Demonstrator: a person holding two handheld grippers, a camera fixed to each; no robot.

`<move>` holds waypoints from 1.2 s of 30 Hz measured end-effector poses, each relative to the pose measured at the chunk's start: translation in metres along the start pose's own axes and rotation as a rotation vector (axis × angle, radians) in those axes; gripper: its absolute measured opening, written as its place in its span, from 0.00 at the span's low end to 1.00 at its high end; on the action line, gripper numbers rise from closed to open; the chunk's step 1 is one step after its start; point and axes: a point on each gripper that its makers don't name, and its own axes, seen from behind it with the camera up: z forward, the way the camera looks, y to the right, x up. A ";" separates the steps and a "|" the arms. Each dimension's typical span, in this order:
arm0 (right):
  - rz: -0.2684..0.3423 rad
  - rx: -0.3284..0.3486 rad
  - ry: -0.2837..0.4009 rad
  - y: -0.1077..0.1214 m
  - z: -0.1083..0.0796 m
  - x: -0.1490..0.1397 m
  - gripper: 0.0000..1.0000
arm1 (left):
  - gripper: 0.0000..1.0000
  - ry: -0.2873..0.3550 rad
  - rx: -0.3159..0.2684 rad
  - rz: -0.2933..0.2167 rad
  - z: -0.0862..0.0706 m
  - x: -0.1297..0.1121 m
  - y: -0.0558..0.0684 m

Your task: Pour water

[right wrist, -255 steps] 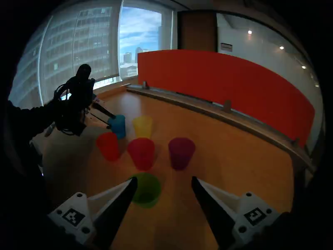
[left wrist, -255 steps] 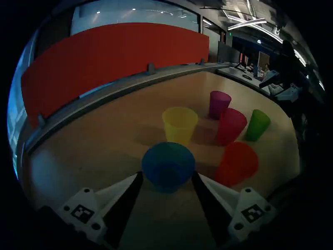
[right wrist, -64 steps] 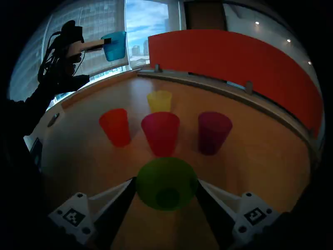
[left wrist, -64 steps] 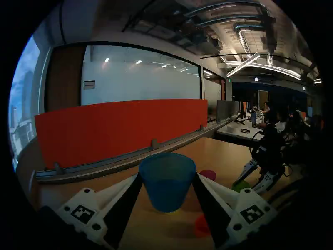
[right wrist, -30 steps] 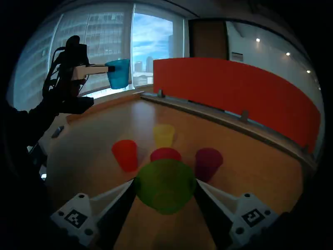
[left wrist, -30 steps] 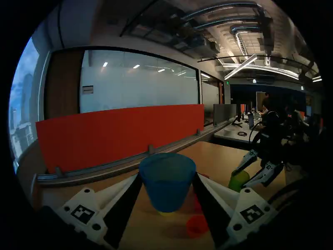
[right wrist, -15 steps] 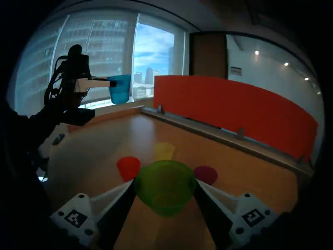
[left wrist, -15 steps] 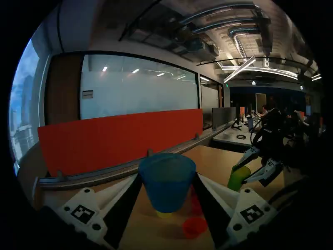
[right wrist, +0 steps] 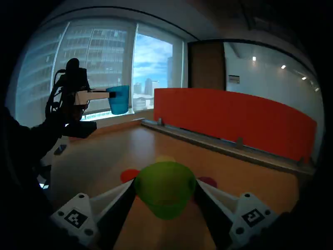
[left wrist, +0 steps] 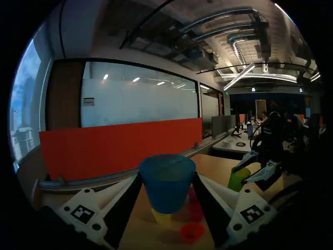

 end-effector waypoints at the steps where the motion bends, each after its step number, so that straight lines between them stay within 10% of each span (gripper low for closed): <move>1: -0.001 0.000 0.005 0.000 -0.001 0.002 0.94 | 0.85 0.004 0.000 -0.003 0.000 0.000 0.000; 36: 0.025 -0.001 0.131 0.004 -0.006 0.042 0.95 | 0.85 0.013 -0.010 -0.021 -0.001 -0.001 0.007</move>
